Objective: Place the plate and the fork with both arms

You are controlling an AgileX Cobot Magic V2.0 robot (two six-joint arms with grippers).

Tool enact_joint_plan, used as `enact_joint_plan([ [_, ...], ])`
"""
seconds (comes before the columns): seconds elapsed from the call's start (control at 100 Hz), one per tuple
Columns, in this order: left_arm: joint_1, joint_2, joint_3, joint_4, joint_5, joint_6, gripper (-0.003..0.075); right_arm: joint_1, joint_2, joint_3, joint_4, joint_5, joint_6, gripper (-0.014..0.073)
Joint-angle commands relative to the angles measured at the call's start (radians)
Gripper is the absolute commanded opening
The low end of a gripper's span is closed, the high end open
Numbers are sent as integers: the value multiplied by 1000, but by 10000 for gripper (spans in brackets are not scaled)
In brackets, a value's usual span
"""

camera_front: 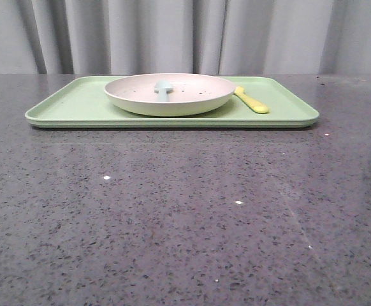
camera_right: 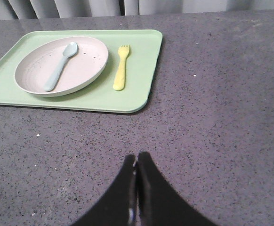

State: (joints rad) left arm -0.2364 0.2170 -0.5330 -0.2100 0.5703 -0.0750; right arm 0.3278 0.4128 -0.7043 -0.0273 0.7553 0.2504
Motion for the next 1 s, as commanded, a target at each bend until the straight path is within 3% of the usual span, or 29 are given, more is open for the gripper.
enact_joint_plan([
  [0.0, -7, 13, -25, -12, -74, -10, -20, -6, 4, -24, -19, -85, -7, -68],
  [0.99, -7, 13, 11, 25, -101, -10, -20, -6, 4, -24, -19, -84, -7, -68],
])
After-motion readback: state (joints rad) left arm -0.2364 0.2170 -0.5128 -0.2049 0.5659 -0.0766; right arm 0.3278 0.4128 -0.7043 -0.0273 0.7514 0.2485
